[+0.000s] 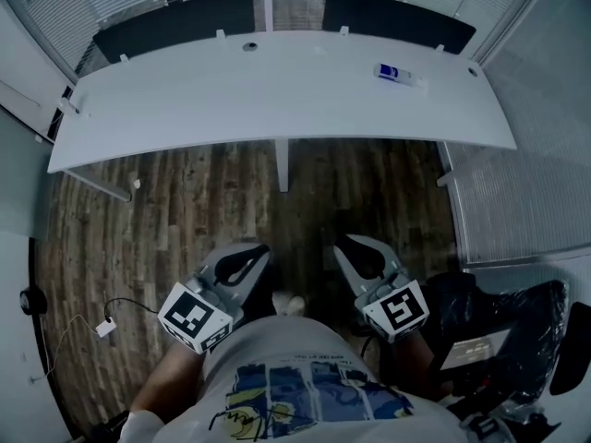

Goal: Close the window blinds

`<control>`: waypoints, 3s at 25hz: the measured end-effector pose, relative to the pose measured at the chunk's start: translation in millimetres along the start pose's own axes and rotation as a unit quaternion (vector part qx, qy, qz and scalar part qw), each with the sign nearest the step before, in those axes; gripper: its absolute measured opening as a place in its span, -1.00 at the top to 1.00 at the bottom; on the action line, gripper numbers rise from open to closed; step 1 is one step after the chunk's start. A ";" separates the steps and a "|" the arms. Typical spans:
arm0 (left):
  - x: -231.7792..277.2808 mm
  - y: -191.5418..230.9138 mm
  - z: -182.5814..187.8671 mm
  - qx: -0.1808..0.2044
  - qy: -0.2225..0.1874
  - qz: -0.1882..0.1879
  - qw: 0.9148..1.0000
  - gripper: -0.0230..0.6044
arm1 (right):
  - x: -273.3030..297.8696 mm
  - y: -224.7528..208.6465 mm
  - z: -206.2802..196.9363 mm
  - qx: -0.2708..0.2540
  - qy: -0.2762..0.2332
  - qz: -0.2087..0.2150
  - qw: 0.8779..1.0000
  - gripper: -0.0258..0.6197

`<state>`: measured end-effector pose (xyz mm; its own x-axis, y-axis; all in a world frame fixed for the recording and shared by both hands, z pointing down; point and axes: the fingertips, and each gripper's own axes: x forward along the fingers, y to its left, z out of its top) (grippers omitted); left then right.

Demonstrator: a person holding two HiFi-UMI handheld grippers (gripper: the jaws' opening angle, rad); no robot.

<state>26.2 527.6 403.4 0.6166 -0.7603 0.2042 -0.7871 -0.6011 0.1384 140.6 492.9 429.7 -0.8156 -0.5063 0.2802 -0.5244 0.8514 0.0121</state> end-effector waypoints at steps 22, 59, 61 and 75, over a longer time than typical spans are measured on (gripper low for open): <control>102.6 233.6 57.2 0.038 -0.006 -0.013 0.999 0.89 | 208.3 -122.0 68.4 -0.001 0.002 -0.045 0.999 0.78; 357.9 509.9 183.0 0.109 0.025 0.104 0.988 0.89 | 392.4 -389.6 100.1 0.010 0.030 0.025 0.999 0.78; 368.3 524.4 196.2 0.123 0.024 0.105 0.987 0.89 | 393.2 -392.6 102.8 0.017 0.030 0.016 0.999 0.78; 453.5 658.2 255.6 0.231 0.038 0.146 0.961 0.81 | 400.1 -422.3 95.0 0.043 0.053 -0.051 0.996 0.78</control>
<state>-207.7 -275.8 339.5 0.3528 -0.9039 0.2419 -0.8239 -0.4226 -0.3777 12.4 -82.2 445.5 -0.7288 -0.5690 0.3810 -0.6263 0.7788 -0.0350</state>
